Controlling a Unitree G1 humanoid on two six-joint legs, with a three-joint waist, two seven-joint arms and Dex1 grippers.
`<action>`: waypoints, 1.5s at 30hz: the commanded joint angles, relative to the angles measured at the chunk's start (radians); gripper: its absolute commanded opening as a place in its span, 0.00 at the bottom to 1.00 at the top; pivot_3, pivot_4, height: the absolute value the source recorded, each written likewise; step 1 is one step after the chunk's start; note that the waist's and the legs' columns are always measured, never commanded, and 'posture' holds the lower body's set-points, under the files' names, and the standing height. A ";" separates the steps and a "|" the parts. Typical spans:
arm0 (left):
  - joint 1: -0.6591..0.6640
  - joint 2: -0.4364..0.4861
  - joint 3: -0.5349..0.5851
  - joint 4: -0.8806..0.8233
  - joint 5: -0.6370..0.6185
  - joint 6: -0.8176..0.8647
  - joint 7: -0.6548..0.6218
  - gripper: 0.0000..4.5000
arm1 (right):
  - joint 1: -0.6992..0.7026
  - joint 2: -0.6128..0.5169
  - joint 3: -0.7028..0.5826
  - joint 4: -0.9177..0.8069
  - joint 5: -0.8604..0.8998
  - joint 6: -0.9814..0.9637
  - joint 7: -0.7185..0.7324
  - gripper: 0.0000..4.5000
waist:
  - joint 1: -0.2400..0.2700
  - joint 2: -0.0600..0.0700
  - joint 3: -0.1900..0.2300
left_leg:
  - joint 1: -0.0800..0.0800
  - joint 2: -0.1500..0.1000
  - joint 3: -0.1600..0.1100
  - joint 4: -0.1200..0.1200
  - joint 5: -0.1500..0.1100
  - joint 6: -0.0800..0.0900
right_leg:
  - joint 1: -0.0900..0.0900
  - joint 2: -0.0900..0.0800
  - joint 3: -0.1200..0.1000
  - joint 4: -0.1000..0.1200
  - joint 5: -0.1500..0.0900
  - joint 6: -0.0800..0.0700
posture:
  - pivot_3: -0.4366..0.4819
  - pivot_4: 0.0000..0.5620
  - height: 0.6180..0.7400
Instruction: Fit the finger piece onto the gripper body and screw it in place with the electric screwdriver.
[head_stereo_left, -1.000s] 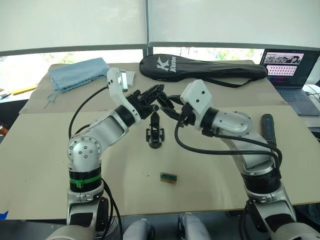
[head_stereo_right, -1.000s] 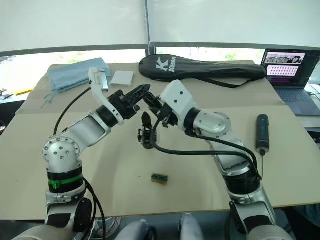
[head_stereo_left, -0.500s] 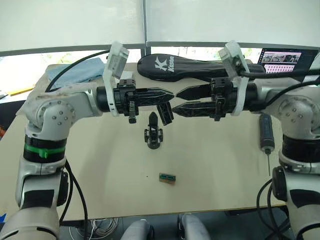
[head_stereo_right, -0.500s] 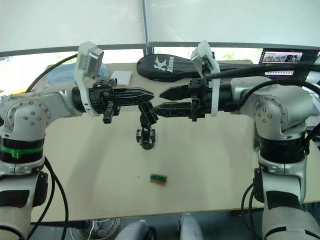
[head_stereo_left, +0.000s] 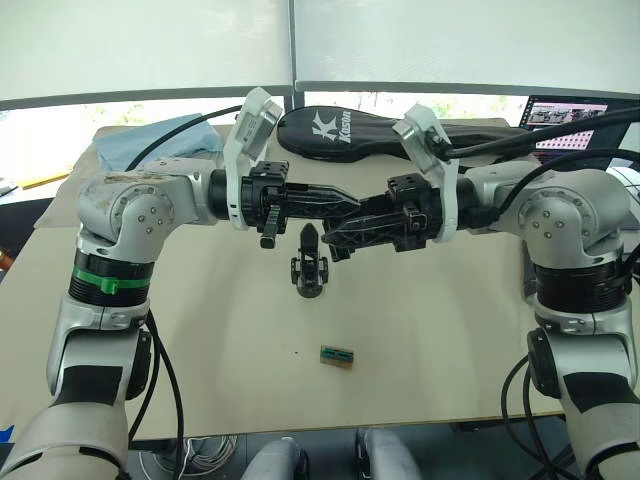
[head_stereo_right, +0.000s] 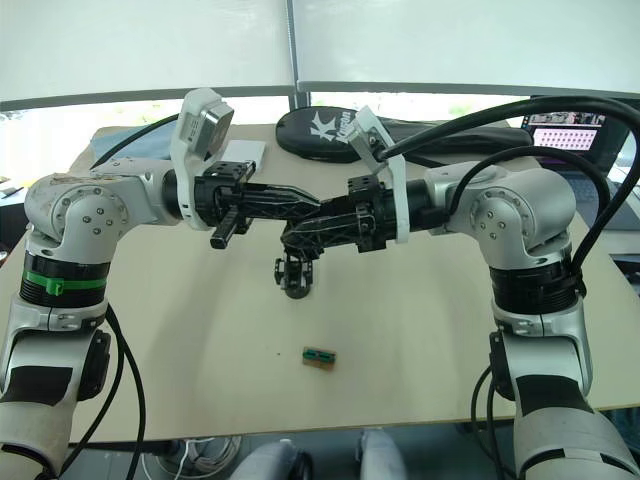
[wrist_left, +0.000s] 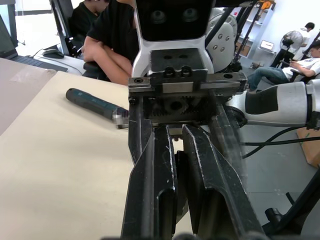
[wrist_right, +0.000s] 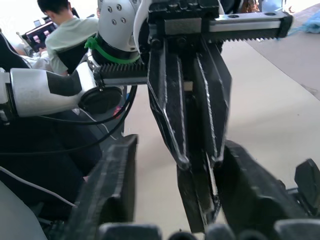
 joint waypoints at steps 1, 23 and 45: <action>-0.029 -0.003 0.036 -0.013 0.009 -0.006 -0.010 0.00 | -0.031 0.000 -0.016 -0.018 0.017 -0.015 0.003 0.14 | -0.001 0.000 0.000 | 0.000 0.000 0.000 0.000 0.000 0.000 | 0.000 0.000 0.000 0.000 0.000 0.000 | 0.48 0.27 0.97; 0.411 0.242 -0.096 0.077 0.548 -0.664 -0.233 1.00 | 0.243 -0.152 0.037 -0.159 -0.133 -0.311 0.101 0.07 | 0.012 0.000 0.000 | -0.001 0.000 0.001 0.000 -0.001 0.001 | 0.000 -0.001 -0.001 -0.001 0.000 0.000 | 0.48 0.27 0.97; 0.196 -0.276 -0.116 0.821 0.807 -1.145 -0.054 0.82 | 0.350 -0.155 0.011 -0.235 -0.125 -0.335 0.055 0.07 | 0.024 -0.001 0.000 | -0.007 -0.001 0.001 0.010 -0.003 0.006 | 0.000 -0.002 -0.008 -0.001 0.001 0.003 | 0.48 0.27 0.97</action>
